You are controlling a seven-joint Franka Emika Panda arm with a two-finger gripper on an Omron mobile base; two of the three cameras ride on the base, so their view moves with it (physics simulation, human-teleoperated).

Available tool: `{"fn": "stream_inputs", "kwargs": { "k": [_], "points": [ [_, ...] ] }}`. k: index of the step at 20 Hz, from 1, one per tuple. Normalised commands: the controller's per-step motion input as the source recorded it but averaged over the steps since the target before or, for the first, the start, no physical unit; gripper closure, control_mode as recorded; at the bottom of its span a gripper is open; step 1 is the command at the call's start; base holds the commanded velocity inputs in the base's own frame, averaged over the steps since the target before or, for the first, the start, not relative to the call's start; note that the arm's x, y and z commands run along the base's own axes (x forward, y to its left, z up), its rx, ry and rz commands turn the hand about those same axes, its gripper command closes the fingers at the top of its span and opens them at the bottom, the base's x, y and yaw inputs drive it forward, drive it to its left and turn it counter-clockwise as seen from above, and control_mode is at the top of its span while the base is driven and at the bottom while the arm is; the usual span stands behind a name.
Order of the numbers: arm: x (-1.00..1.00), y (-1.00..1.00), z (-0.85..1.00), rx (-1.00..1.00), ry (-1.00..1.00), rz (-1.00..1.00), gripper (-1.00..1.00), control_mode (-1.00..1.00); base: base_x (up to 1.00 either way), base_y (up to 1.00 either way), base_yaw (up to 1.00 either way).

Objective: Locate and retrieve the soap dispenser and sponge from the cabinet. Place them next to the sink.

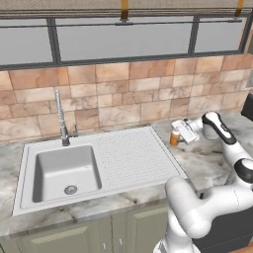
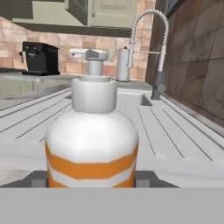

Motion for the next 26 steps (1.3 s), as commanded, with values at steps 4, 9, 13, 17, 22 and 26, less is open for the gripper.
{"fn": "stream_inputs", "kwargs": {
  "k": [4,9,13,17,22,26],
  "points": [
    [0.00,0.00,-0.34,-0.14,-0.10,0.00,1.00,-1.00,0.00,0.00,0.00],
    [0.00,0.01,-0.22,-0.06,-0.13,0.00,1.00,-1.00,0.00,0.00,0.00],
    [0.00,-0.01,-0.22,0.01,-0.04,0.00,1.00,-1.00,0.00,0.00,0.00],
    [0.01,-0.04,-0.30,0.05,-0.01,0.00,1.00,-1.00,0.00,0.00,0.00],
    [0.04,0.00,-0.22,0.03,-0.01,0.00,-1.00,-1.00,0.00,0.00,0.00],
    [0.06,-0.01,-0.06,0.00,-0.03,0.01,-1.00,-1.00,0.00,0.00,0.00]
  ]
}}
